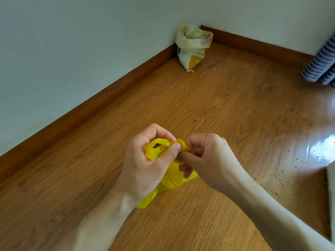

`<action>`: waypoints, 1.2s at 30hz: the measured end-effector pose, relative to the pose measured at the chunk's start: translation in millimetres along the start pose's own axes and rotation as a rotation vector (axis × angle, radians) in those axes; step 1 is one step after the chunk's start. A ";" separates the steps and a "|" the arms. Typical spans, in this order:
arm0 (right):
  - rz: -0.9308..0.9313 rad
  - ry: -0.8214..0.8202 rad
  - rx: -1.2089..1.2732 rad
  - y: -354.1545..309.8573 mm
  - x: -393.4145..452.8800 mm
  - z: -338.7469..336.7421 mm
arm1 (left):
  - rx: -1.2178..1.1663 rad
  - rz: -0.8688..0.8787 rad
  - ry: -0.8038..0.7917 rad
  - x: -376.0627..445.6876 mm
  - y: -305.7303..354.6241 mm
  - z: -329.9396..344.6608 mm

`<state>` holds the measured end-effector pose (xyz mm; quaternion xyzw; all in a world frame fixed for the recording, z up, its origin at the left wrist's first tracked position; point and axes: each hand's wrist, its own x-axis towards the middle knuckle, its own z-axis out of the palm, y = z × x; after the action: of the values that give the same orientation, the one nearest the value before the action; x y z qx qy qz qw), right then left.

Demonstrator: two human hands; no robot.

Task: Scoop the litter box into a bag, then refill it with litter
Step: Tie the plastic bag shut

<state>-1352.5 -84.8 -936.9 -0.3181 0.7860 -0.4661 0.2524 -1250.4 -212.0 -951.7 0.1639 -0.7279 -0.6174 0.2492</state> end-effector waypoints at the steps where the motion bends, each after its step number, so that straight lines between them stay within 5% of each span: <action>1: -0.101 0.058 -0.155 3.5 -0.8 0.7 | 0.014 0.019 -0.019 -0.6 -0.2 -1.1; 3: -0.234 0.157 -0.384 11.9 -0.9 3.8 | 0.020 0.047 -0.044 -1.4 -1.9 -2.0; 6: -0.238 0.213 -0.414 19.4 0.3 8.2 | 0.027 0.077 -0.049 -3.0 -3.9 1.1; 17: -0.022 -0.090 0.351 10.4 5.7 -6.8 | 0.043 0.125 -0.081 1.6 -7.9 -5.9; 27: -0.040 0.000 -0.059 16.8 12.2 -15.2 | 0.131 0.098 -0.137 -0.7 -14.1 -4.7; 36: -0.060 0.167 0.039 23.8 19.2 -11.4 | 0.059 0.027 -0.080 5.3 -7.3 -18.0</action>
<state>-1379.6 -83.7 -955.1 -0.2964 0.7854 -0.5135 0.1779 -1245.1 -231.0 -955.9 0.1368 -0.7574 -0.5981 0.2233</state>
